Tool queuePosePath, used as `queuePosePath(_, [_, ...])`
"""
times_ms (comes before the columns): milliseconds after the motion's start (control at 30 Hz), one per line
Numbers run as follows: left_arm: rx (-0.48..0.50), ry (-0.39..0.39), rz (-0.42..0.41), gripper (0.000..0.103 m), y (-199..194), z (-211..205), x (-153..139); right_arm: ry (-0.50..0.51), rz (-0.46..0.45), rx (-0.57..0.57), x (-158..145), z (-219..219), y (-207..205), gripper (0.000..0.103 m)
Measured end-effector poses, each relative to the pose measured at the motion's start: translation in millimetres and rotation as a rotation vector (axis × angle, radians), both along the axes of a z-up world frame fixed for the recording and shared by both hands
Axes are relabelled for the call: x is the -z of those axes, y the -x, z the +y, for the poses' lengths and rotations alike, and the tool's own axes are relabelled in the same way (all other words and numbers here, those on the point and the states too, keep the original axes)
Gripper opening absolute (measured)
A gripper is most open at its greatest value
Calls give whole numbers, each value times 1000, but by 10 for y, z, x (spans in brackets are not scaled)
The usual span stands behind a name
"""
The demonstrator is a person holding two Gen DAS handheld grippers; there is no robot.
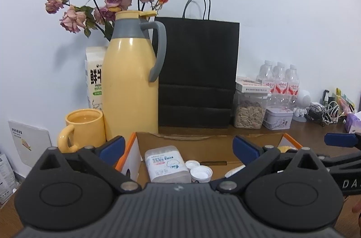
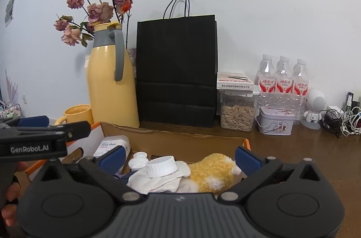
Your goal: Organize objects
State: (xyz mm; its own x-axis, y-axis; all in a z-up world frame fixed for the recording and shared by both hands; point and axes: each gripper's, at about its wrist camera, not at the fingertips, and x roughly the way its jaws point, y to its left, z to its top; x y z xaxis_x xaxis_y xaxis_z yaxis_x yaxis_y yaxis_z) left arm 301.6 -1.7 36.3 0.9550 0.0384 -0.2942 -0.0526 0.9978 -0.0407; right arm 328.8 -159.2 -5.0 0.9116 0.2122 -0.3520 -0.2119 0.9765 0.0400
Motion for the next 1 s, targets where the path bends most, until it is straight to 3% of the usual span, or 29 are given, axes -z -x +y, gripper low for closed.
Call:
queuePosePath(133, [15,3,7,103,37,13,-17,-10,-15,1,-61,-5,61,103])
queuePosePath(333, [14,1,-46,103,276,29,-137,-24,-30,-13,-182,38,287,103])
queuePosePath(1000, [21,25,35,103,1436,106,-184,-1,36,-6,-145,217,1484,103])
